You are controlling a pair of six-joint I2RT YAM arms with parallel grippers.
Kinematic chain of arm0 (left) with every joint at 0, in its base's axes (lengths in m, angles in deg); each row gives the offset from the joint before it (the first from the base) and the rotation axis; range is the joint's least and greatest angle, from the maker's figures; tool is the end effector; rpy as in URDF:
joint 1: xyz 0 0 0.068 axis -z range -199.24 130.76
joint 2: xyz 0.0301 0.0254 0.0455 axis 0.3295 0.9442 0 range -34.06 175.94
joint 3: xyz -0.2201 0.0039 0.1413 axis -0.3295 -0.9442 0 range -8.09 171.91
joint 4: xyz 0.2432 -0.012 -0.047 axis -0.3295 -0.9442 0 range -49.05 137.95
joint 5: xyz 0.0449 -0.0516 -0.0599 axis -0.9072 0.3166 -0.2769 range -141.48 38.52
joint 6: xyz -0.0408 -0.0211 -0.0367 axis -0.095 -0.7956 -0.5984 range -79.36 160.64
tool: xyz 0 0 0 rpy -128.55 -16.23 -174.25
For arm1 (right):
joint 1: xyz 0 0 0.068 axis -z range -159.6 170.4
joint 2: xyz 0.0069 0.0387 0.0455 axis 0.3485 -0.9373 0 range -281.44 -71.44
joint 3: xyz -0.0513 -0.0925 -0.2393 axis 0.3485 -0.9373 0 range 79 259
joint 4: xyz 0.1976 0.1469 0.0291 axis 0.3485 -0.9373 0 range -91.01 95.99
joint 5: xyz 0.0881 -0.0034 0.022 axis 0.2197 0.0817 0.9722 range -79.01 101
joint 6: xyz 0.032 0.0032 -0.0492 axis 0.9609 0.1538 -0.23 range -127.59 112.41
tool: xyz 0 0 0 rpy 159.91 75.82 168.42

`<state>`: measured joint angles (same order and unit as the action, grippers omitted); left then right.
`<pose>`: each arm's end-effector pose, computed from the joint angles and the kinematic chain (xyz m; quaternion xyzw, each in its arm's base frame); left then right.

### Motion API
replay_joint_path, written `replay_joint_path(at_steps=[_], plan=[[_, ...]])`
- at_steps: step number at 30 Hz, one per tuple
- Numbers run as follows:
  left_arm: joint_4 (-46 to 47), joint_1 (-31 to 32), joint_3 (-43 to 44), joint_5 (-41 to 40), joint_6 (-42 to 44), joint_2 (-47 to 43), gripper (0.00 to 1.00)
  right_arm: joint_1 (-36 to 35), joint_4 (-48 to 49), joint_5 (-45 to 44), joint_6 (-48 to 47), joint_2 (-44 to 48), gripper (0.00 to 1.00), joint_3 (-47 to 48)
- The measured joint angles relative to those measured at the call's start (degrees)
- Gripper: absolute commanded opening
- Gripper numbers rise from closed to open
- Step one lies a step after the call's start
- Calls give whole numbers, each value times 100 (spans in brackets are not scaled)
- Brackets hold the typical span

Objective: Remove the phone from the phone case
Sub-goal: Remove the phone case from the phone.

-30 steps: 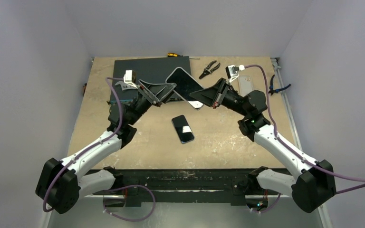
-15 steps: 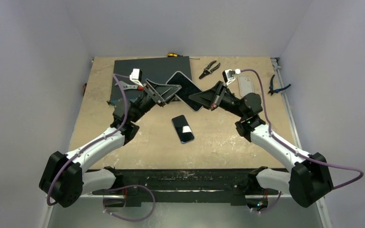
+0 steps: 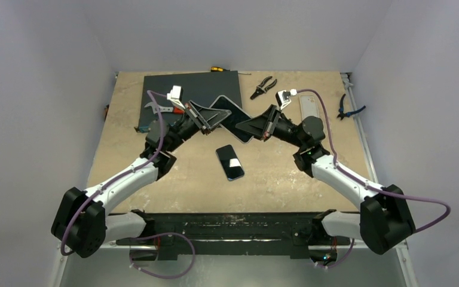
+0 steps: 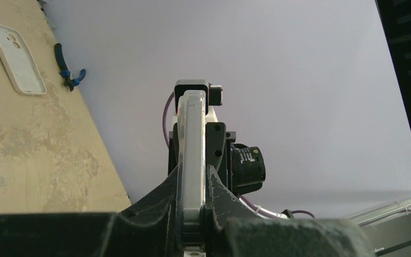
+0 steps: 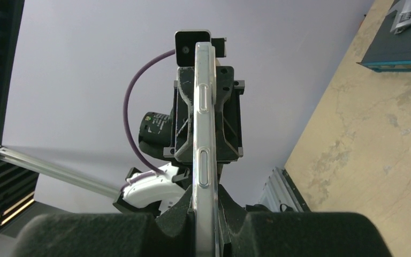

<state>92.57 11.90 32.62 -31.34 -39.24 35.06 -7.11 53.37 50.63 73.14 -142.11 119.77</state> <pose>0.2242 -0.1527 0.3242 -0.1165 0.5961 -0.7084 0.3594 0.2252 0.1478 0.3207 0.0049 0.6200 0.7321 0.2821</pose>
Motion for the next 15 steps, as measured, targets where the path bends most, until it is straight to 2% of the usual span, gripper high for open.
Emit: replay_joint_path(at_steps=[1,2,4,6,8,9,11,15], plan=[[-11,-2,0,0,4,9,0,7,2,4,-22,-24,0,0],[-22,-9,0,-2,-2,17,0,11,11,13,-22,-48,5,0],[-37,-15,0,-15,-4,22,0,15,31,26,-20,-74,33,0],[-55,-15,0,-42,-4,17,0,20,79,50,-20,-94,57,0],[-199,-15,0,-144,-11,0,0,13,105,101,-96,-74,74,0],[-299,-13,-2,-219,-35,-13,0,7,44,94,-223,-17,78,0],[-439,-11,-22,-387,-138,-46,0,-20,-221,55,-605,186,79,2],[-599,11,-39,-658,-568,-175,0,-105,-868,-76,-1543,737,69,2]])
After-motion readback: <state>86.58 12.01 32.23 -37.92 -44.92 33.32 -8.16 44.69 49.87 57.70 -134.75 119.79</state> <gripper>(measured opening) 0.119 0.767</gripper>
